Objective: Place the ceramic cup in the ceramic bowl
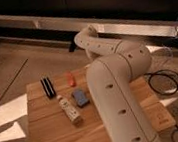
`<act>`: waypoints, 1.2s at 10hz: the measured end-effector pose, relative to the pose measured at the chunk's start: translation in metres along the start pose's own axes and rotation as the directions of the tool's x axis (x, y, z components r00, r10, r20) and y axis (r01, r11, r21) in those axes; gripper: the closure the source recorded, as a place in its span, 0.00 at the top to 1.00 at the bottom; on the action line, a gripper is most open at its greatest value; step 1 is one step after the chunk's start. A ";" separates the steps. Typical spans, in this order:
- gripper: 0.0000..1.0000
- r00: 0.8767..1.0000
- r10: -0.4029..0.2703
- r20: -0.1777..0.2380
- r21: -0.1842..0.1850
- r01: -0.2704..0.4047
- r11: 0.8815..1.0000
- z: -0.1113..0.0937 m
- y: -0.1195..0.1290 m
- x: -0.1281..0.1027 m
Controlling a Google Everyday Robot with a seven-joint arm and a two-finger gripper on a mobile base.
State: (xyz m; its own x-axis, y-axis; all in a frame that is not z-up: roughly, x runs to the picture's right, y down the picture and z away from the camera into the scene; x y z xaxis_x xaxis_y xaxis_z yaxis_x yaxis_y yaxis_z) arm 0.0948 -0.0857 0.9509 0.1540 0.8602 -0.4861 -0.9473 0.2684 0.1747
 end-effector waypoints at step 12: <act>0.00 0.980 -0.125 -0.157 0.173 0.152 0.973 -0.132 0.059 0.151</act>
State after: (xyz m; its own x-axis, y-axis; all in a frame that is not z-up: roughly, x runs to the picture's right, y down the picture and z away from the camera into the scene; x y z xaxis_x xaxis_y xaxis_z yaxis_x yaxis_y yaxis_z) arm 0.0248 0.0029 0.7749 0.2255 0.7412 -0.6322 -0.8499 0.4669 0.2442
